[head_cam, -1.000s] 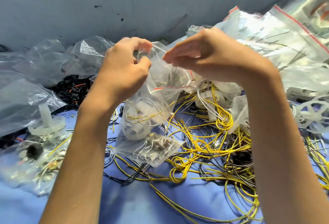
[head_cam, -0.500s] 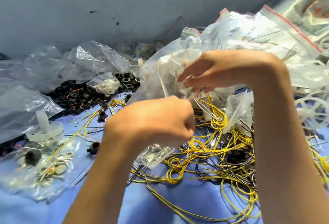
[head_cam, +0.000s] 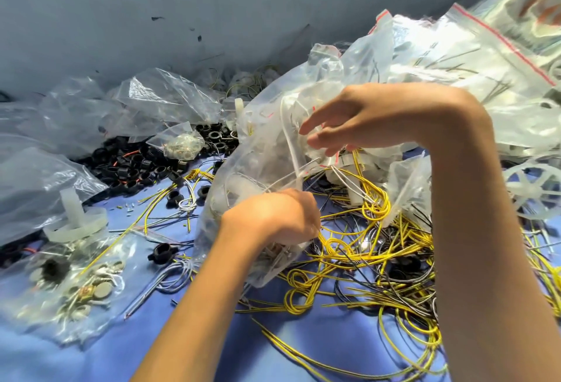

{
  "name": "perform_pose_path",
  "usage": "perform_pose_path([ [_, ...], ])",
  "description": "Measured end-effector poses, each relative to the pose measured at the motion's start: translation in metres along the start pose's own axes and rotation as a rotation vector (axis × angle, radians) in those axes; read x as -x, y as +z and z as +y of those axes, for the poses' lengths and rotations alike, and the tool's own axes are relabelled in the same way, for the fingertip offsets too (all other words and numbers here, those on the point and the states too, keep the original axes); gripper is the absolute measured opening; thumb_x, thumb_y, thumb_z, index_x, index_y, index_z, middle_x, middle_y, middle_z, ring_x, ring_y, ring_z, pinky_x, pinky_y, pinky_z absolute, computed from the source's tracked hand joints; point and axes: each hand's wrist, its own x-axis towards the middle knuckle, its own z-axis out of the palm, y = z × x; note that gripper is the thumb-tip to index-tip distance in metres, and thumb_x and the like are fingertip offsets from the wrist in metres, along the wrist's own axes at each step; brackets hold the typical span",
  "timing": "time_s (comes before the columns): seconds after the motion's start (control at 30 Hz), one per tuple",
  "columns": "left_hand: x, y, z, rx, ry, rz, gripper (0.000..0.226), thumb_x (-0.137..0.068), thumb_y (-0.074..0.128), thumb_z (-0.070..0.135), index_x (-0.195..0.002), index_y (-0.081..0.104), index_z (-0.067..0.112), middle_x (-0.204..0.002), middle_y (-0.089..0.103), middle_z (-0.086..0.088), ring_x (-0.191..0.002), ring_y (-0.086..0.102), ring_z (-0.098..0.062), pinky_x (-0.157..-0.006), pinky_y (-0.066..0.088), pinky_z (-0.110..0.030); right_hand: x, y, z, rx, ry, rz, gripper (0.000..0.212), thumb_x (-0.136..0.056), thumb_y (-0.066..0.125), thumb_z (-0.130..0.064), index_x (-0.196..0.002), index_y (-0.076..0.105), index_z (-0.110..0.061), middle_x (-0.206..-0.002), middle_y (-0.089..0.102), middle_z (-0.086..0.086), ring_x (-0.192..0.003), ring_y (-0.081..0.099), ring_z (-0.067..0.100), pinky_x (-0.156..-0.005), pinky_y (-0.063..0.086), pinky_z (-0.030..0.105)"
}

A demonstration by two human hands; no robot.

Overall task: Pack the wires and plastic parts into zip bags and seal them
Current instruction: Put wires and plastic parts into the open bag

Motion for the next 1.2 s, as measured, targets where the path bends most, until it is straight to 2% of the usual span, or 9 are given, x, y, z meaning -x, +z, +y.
perform_pose_path([
  [0.13,-0.001,0.001,0.000,0.086,0.041,0.161,0.015,-0.087,0.059,0.019,-0.094,0.072,0.018,-0.079,0.064,0.000,-0.067,0.054,-0.013,-0.060,0.042,-0.019,0.001,0.000,0.001,-0.006,-0.007,-0.003,0.024,-0.089,0.058,-0.042,-0.109,0.068,-0.035,-0.076,0.069,-0.023,-0.063,0.062,-0.014,-0.075,0.050,0.020],
  [0.23,0.006,-0.007,-0.001,0.160,0.100,0.279,0.008,-0.080,0.066,0.018,-0.082,0.071,0.023,-0.064,0.058,0.011,-0.061,0.053,-0.006,-0.059,0.044,-0.018,0.003,-0.003,0.000,-0.009,-0.028,0.016,0.023,-0.090,0.058,-0.040,-0.109,0.068,-0.034,-0.077,0.072,-0.012,-0.068,0.064,-0.010,-0.080,0.051,0.023],
  [0.5,0.037,-0.039,0.003,0.279,0.243,0.496,0.015,-0.078,0.061,0.010,-0.075,0.054,0.023,-0.079,0.064,0.000,-0.071,0.061,-0.017,-0.069,0.050,-0.035,0.007,-0.006,-0.007,-0.050,-0.147,0.119,0.022,-0.091,0.057,-0.036,-0.107,0.070,-0.027,-0.090,0.075,-0.005,-0.081,0.067,0.002,-0.076,0.052,0.025],
  [0.6,0.046,-0.045,0.004,0.369,0.296,0.598,0.024,-0.082,0.059,0.006,-0.075,0.051,0.027,-0.078,0.060,0.005,-0.069,0.061,-0.016,-0.066,0.049,-0.028,0.008,-0.007,-0.010,-0.081,-0.226,0.166,0.026,-0.095,0.053,-0.036,-0.102,0.071,-0.019,-0.088,0.073,0.000,-0.086,0.066,0.016,-0.082,0.053,0.043],
  [0.73,0.053,-0.052,0.004,0.479,0.347,0.729,0.026,-0.085,0.059,0.004,-0.078,0.050,0.028,-0.081,0.057,0.008,-0.058,0.058,-0.009,-0.056,0.045,-0.019,0.013,-0.011,-0.013,-0.132,-0.313,0.243,0.024,-0.093,0.056,-0.038,-0.093,0.071,-0.019,-0.088,0.071,0.005,-0.090,0.062,0.029,-0.082,0.049,0.049],
  [0.9,0.061,-0.057,0.004,0.592,0.331,0.920,0.013,-0.082,0.057,0.017,-0.079,0.052,0.028,-0.080,0.061,0.009,-0.064,0.069,-0.021,-0.062,0.057,-0.042,0.016,-0.013,-0.012,-0.133,-0.300,0.194,0.026,-0.080,0.063,-0.049,-0.092,0.069,-0.027,-0.089,0.070,-0.001,-0.091,0.064,0.021,-0.081,0.049,0.041],
  [0.97,0.063,-0.060,0.003,0.591,0.327,0.951,0.014,-0.081,0.056,0.012,-0.080,0.053,0.026,-0.079,0.063,0.009,-0.065,0.070,-0.018,-0.065,0.057,-0.036,0.016,-0.013,-0.010,-0.145,-0.288,0.204,0.027,-0.080,0.065,-0.048,-0.096,0.070,-0.027,-0.085,0.069,-0.001,-0.082,0.065,0.018,-0.073,0.049,0.034],
  [1.07,0.065,-0.062,-0.002,0.579,0.300,0.957,0.021,-0.084,0.058,0.001,-0.082,0.053,0.022,-0.077,0.062,0.009,-0.064,0.070,-0.009,-0.057,0.053,-0.024,0.013,-0.012,-0.003,-0.092,-0.251,0.208,0.017,-0.083,0.067,-0.037,-0.098,0.071,-0.029,-0.068,0.066,-0.007,-0.055,0.057,0.001,-0.050,0.036,0.010],
  [1.2,0.068,-0.064,-0.011,0.536,0.223,0.978,0.028,-0.085,0.057,-0.002,-0.080,0.053,0.025,-0.077,0.064,0.008,-0.064,0.069,-0.005,-0.055,0.048,-0.014,0.010,-0.013,0.002,0.064,-0.146,0.242,0.012,-0.085,0.066,-0.035,-0.094,0.074,-0.034,-0.052,0.060,-0.020,-0.046,0.051,-0.006,-0.044,0.035,0.006],
])
